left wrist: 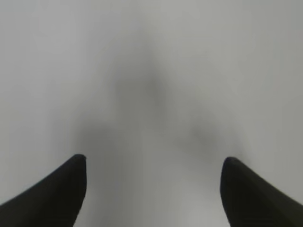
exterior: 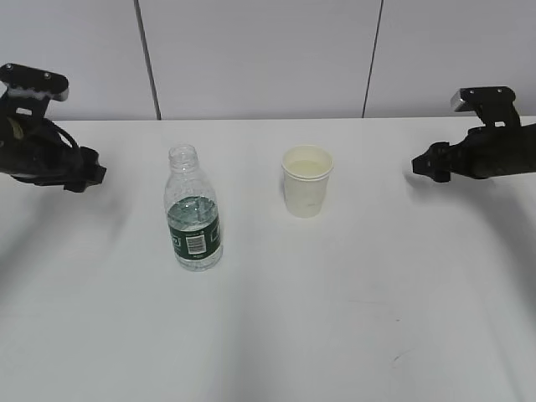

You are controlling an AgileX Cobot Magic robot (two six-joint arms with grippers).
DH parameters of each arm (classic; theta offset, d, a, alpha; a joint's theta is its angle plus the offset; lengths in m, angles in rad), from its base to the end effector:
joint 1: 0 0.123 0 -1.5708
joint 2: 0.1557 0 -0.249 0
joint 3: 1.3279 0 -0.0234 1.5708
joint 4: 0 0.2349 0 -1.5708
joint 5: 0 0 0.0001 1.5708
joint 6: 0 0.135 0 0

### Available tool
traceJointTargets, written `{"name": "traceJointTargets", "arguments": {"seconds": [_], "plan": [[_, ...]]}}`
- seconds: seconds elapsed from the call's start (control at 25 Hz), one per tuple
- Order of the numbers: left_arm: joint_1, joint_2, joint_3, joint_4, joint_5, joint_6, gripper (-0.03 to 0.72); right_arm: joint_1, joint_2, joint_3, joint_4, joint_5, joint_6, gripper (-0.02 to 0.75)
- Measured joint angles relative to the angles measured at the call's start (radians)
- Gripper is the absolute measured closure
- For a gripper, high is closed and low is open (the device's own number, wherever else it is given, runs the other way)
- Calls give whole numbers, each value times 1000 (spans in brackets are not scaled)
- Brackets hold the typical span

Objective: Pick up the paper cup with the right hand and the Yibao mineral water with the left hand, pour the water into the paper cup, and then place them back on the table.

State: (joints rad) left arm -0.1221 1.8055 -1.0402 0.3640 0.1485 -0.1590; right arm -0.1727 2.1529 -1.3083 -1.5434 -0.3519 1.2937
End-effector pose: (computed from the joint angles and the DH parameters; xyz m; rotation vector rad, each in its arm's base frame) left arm 0.3826 -0.0397 0.1258 0.3600 2.3614 0.1003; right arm 0.4486 -0.0311 0.0767 -0.2606 2.2546 0.1870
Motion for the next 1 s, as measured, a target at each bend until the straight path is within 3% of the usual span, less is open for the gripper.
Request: {"name": "traceJointTargets", "arguments": {"seconds": [0.16,0.28,0.44,0.56,1.0], "plan": [[-3,-2,-140,-67,383,9,164,0,0,-63,-251,-38,302,113],[-3,-2,-209,-97,637,42,167,0,-1,-96,-286,-63,425,121],[-3,-7,-231,-110,812,63,176,0,-1,-111,-300,-106,467,126],[-3,-42,-201,-141,832,73,178,0,-1,-111,-306,-126,487,131],[-3,-488,174,-229,800,82,179,0,-1,-111,-308,-129,497,142]]}}
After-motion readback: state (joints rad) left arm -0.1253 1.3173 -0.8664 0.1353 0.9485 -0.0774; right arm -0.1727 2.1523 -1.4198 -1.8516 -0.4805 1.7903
